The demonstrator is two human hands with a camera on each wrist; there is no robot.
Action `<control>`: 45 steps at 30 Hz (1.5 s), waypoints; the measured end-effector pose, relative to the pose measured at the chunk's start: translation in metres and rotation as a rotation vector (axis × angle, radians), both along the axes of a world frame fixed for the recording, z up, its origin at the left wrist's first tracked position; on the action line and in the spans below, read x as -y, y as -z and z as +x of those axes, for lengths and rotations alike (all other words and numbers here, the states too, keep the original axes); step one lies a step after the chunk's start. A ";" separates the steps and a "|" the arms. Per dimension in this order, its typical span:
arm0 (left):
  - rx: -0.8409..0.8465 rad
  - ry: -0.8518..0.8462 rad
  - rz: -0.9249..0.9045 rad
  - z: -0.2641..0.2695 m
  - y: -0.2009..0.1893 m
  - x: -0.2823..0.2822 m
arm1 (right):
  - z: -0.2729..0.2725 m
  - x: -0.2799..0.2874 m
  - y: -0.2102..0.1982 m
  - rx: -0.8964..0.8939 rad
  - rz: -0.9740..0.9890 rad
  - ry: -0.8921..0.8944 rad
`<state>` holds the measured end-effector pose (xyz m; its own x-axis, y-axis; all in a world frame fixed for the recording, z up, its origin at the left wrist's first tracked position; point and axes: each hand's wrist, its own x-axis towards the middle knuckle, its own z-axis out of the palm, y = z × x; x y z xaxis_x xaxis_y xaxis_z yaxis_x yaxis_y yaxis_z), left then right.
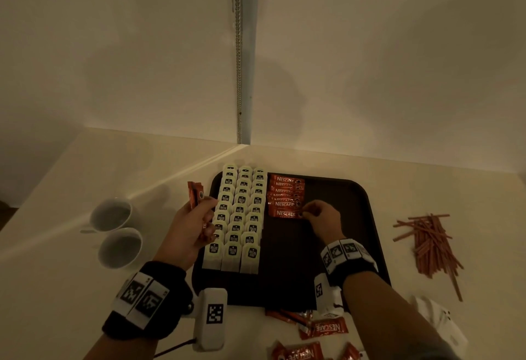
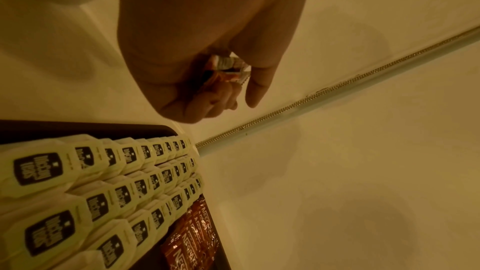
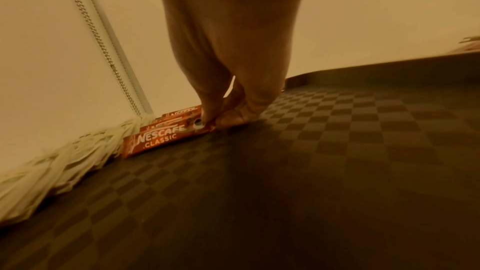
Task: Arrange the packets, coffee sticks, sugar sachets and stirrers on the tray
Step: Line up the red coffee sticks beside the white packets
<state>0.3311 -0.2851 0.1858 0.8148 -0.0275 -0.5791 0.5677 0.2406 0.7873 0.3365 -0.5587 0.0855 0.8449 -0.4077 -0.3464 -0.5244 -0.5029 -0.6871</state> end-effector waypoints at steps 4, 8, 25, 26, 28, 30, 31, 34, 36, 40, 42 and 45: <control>-0.001 0.014 -0.013 0.001 0.002 -0.002 | 0.002 -0.005 0.002 0.008 -0.009 0.029; -0.009 0.019 -0.046 -0.001 0.001 -0.001 | 0.002 -0.006 0.000 0.002 -0.029 0.014; 0.164 0.236 0.099 -0.002 -0.013 0.012 | 0.003 -0.034 -0.051 0.219 0.210 -0.045; 0.181 0.251 0.123 -0.001 -0.013 0.014 | 0.002 -0.045 -0.066 0.247 0.341 -0.116; 0.209 0.266 0.148 -0.001 -0.015 0.018 | -0.001 -0.065 -0.090 0.273 0.528 -0.299; 0.228 0.255 0.136 -0.001 -0.017 0.022 | -0.004 -0.077 -0.102 0.314 0.561 -0.393; 0.238 0.237 0.120 0.000 -0.018 0.022 | -0.005 -0.079 -0.104 0.342 0.566 -0.379; 0.305 0.180 0.115 0.000 -0.020 0.017 | -0.009 -0.078 -0.104 0.387 0.637 -0.311; 0.372 0.156 0.177 0.000 -0.019 0.014 | -0.014 -0.078 -0.103 0.368 0.683 -0.326; 0.504 0.133 0.279 0.001 -0.024 0.017 | -0.017 -0.084 -0.104 0.407 0.649 -0.357; 0.540 0.124 0.287 0.001 -0.026 0.020 | -0.017 -0.088 -0.104 0.437 0.671 -0.304; 0.525 0.086 0.314 0.004 -0.024 0.019 | -0.018 -0.089 -0.102 0.416 0.829 -0.219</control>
<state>0.3353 -0.3041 0.2097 0.9957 0.0013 -0.0927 0.0925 -0.0776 0.9927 0.3187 -0.4698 0.1880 0.9940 0.0150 -0.1080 -0.1090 0.1700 -0.9794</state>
